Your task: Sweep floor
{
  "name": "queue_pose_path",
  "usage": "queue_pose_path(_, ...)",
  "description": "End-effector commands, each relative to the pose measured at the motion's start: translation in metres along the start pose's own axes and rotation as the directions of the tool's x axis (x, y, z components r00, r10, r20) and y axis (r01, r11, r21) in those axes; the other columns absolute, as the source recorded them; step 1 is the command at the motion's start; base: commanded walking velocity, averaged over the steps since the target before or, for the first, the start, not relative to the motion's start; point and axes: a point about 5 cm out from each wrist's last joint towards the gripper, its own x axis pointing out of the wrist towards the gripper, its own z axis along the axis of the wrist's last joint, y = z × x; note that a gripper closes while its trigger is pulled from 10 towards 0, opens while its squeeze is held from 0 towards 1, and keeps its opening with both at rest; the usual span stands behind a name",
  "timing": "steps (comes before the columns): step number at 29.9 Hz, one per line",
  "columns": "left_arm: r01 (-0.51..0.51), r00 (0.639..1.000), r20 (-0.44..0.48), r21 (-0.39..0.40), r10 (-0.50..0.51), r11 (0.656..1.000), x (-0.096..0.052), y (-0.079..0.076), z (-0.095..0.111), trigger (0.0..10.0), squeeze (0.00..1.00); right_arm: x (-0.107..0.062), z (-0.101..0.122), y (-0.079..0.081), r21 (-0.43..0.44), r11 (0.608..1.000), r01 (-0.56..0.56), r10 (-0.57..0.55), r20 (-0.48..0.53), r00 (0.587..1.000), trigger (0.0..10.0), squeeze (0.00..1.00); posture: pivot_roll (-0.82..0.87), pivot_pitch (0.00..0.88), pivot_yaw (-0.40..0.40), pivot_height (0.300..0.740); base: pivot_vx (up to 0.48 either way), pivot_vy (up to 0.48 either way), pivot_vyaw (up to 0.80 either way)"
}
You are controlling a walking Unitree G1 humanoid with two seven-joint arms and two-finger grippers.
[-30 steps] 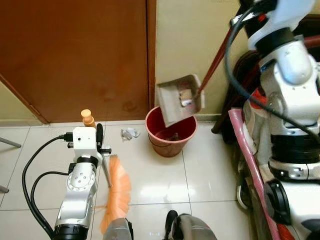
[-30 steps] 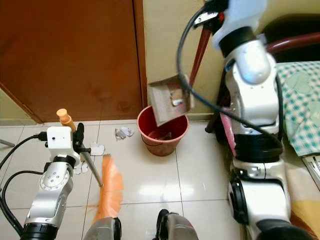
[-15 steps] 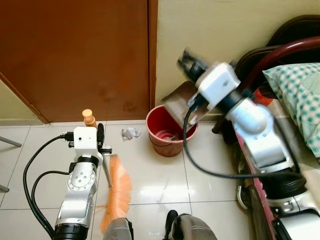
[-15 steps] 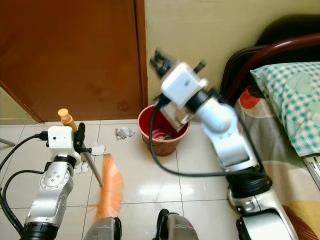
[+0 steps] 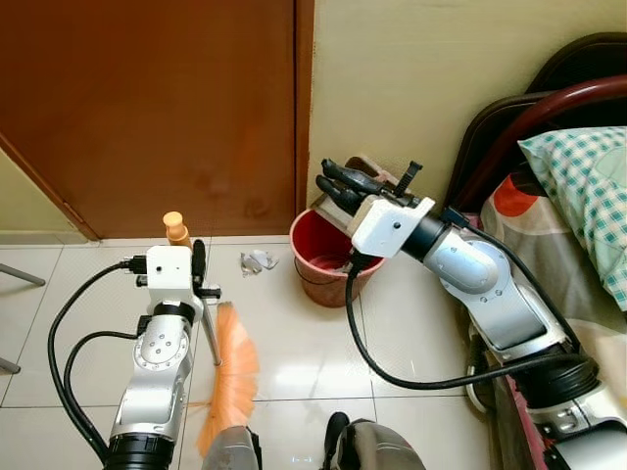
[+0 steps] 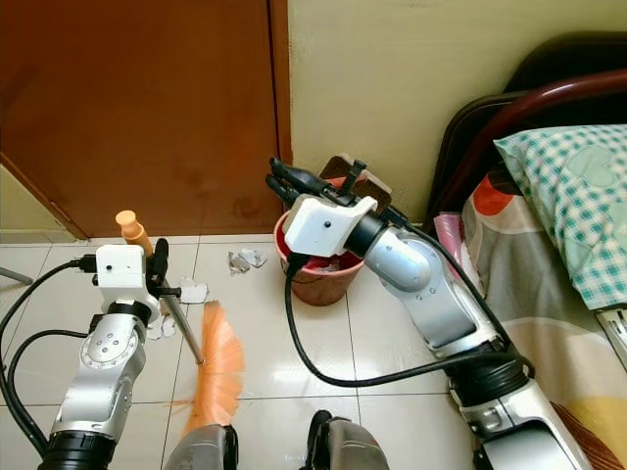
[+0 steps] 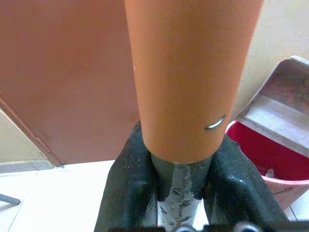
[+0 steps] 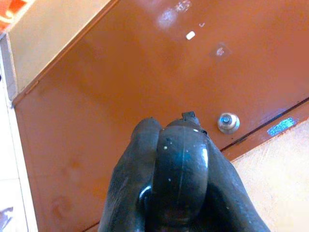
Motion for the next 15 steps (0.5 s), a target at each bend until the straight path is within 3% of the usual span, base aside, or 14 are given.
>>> queue_pose_path(1, -0.01, 0.996, -0.09, 0.019, 0.012, 1.0, -0.006, 0.002, -0.019, 10.0, 0.0, -0.006, -0.01, -0.006, -0.066, 0.998, -0.018, 0.013, -0.068, 0.998, 10.0, 0.0, -0.04, 0.134, -0.04, 0.74, 0.0, 0.0, 0.0)
queue_pose_path(15, -0.007, 0.996, -0.092, 0.023, 0.009, 1.0, -0.006, 0.002, -0.019, 10.0, 0.0, -0.013, -0.025, -0.002, -0.143, 0.986, -0.091, 0.069, -0.147, 0.987, 10.0, 0.0, -0.04, 0.138, -0.041, 0.74, 0.0, 0.0, 0.0)
